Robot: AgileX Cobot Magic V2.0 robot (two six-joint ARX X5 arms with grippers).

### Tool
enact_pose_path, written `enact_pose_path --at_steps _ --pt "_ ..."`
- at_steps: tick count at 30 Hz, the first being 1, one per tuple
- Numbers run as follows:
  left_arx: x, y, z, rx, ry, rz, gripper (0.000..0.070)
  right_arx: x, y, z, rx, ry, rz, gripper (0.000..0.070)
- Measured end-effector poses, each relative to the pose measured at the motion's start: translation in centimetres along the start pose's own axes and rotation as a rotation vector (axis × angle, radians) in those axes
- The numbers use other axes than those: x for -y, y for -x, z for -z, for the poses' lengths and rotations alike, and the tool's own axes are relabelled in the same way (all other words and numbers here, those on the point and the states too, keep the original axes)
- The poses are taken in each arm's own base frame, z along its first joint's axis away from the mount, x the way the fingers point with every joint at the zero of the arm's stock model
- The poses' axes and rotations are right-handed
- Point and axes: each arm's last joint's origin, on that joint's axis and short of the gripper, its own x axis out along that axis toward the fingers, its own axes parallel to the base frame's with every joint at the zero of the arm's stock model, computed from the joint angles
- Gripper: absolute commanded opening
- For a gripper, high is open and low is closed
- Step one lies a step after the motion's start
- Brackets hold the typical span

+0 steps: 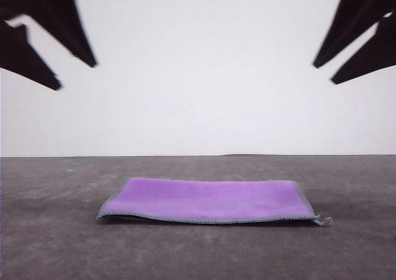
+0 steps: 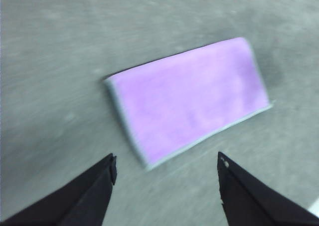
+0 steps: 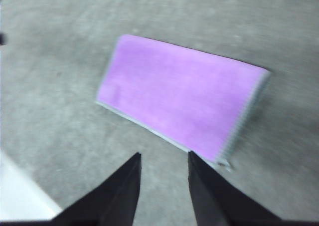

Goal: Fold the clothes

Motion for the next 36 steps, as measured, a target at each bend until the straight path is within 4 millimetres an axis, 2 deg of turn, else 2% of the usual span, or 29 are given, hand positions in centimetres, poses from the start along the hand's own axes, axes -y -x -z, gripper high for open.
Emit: enact_pose_path --at_steps 2,8,13,17,21,26,30,36 --pt "0.0 0.9 1.4 0.028 -0.006 -0.012 0.0388 0.1 0.2 0.2 -0.009 -0.021 0.024 0.0193" --pt "-0.3 2.7 6.0 0.107 0.018 -0.022 0.0389 1.0 -0.4 0.6 -0.085 -0.122 0.07 0.0265" --pt "-0.4 3.6 8.4 0.166 0.056 -0.016 0.0389 2.3 -1.6 0.0 -0.109 -0.183 0.079 0.0268" --pt "-0.1 4.6 8.8 0.221 0.053 -0.007 0.0389 3.8 -3.5 -1.1 -0.122 -0.218 0.018 0.0269" --pt "-0.1 4.7 9.0 0.221 0.063 -0.007 0.0389 5.2 -5.9 -1.9 -0.116 -0.202 0.0 0.0271" --pt "-0.1 4.7 9.0 0.218 0.064 -0.007 0.0389 6.9 -9.0 -2.5 -0.106 -0.172 -0.008 0.035" --pt "-0.1 4.7 9.0 0.219 0.065 -0.007 0.0389 8.4 -11.2 -2.8 -0.09 -0.151 -0.009 0.0359" --pt "-0.1 4.7 9.0 0.22 0.065 -0.012 0.0389 9.9 -13.3 -3.3 -0.026 -0.105 -0.036 0.036"
